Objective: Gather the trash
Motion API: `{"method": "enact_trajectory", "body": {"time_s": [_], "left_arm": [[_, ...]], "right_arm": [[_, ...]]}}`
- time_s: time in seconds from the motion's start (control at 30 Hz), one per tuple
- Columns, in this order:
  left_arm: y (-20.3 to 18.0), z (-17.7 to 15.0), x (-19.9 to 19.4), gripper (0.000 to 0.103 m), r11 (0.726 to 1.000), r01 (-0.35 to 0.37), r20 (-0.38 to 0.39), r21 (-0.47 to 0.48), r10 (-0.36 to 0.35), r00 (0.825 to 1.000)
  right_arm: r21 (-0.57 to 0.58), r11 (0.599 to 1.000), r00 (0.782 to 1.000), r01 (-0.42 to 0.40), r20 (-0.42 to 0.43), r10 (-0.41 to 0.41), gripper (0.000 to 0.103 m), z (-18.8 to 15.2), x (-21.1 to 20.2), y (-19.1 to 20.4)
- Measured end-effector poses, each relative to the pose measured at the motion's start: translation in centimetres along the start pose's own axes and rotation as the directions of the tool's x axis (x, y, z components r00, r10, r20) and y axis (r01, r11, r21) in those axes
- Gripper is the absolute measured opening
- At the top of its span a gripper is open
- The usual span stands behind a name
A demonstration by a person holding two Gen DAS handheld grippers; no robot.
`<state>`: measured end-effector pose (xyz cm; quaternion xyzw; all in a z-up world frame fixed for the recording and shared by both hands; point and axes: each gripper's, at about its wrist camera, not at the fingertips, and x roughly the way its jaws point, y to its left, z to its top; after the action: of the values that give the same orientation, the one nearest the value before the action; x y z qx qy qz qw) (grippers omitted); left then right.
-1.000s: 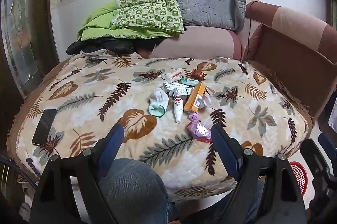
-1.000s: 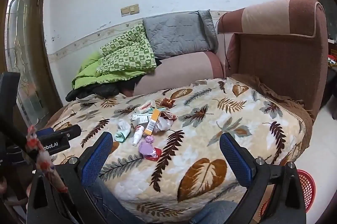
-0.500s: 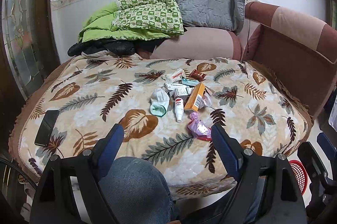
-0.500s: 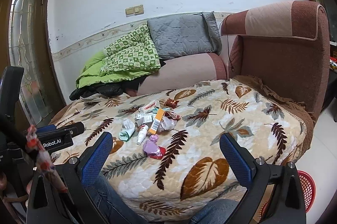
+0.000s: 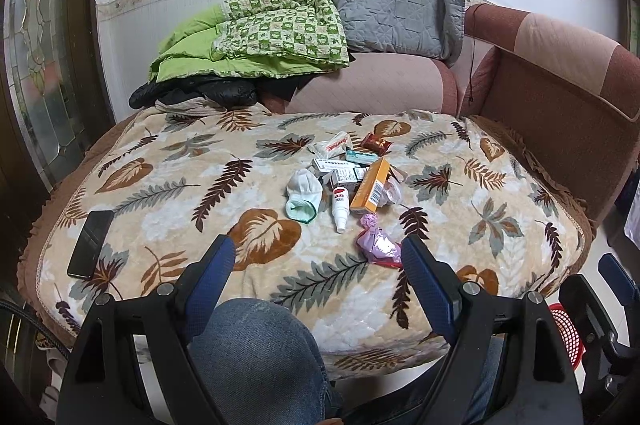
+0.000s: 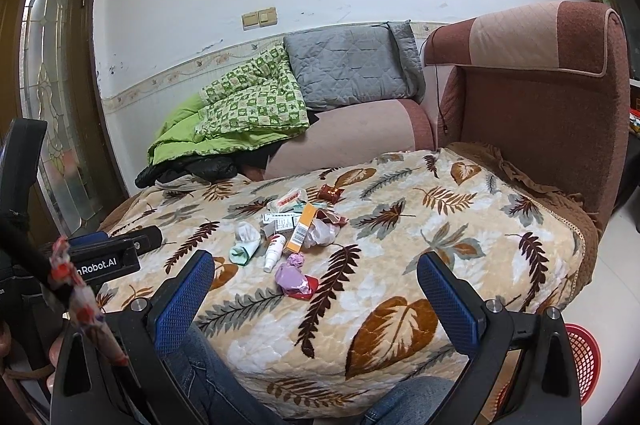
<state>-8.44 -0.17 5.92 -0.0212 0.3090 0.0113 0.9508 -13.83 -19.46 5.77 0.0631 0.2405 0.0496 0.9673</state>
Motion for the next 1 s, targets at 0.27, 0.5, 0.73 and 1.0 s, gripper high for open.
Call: {"method": "enact_trajectory", "body": {"time_s": [0.27, 0.5, 0.73, 1.0], "left_arm": [[-0.02, 0.05, -0.14, 0.084, 1.000, -0.001, 0.000, 0.000, 0.001, 1.000], [-0.02, 0.06, -0.16, 0.084, 1.000, 0.000, 0.000, -0.001, 0.000, 1.000], [0.02, 0.15, -0.45, 0.084, 1.000, 0.000, 0.000, 0.002, 0.000, 1.000], [-0.10, 0.05, -0.15, 0.084, 1.000, 0.000, -0.001, 0.000, 0.000, 1.000]], "right_arm": [[-0.001, 1.000, 1.000, 0.001, 0.002, -0.001, 0.103, 0.00, 0.09, 0.07], [-0.002, 1.000, 1.000, 0.000, 0.005, 0.000, 0.103, 0.14, 0.09, 0.13], [-0.001, 1.000, 1.000, -0.001, 0.007, 0.001, 0.103, 0.12, 0.10, 0.19], [-0.001, 1.000, 1.000, 0.002, 0.011, -0.002, 0.103, 0.05, 0.15, 0.27]]}}
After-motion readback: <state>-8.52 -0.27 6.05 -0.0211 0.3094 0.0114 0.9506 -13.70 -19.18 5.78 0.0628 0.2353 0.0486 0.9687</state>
